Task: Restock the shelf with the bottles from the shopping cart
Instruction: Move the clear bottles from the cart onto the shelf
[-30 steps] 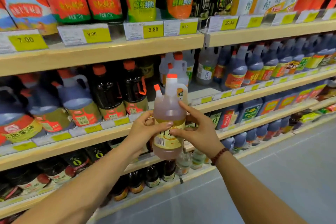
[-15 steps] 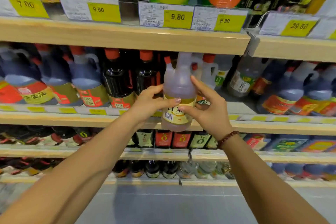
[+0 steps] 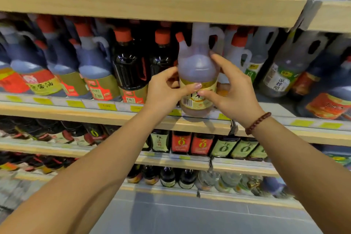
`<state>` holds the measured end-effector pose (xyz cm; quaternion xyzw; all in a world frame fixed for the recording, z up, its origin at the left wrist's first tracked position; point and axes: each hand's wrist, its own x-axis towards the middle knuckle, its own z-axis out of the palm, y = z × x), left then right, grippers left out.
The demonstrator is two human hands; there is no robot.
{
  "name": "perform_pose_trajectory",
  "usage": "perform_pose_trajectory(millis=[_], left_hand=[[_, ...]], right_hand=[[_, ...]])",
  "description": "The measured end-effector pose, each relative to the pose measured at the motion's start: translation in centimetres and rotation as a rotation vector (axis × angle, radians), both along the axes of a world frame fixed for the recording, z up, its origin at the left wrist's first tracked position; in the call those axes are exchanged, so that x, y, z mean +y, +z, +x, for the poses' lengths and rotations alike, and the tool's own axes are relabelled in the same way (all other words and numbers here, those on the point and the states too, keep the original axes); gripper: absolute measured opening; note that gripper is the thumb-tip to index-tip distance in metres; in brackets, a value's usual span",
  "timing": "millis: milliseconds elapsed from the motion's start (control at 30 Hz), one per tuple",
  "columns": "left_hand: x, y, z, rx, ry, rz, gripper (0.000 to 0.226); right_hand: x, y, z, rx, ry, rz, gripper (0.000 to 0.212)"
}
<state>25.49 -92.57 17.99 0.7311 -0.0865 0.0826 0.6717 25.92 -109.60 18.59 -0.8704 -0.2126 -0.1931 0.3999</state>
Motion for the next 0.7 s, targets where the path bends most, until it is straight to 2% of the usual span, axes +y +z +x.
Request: perform_pose_trajectory(millis=[233, 433, 633, 700], left_hand=[[0.2, -1.4, 0.6, -0.167, 0.035, 0.050, 0.036], [0.4, -2.6, 1.0, -0.269, 0.072, 0.077, 0.049], [0.1, -3.8, 1.2, -0.253, 0.133, 0.042, 0.071], [0.1, -3.9, 1.1, -0.255, 0.152, 0.037, 0.072]], right_hand=[[1.3, -1.4, -0.4, -0.104, -0.091, -0.059, 0.078], [2.0, -2.0, -0.7, -0.091, -0.104, -0.051, 0.078], [2.0, -2.9, -0.4, -0.122, -0.126, -0.065, 0.079], [2.2, -3.4, -0.4, -0.142, -0.155, -0.088, 0.078]])
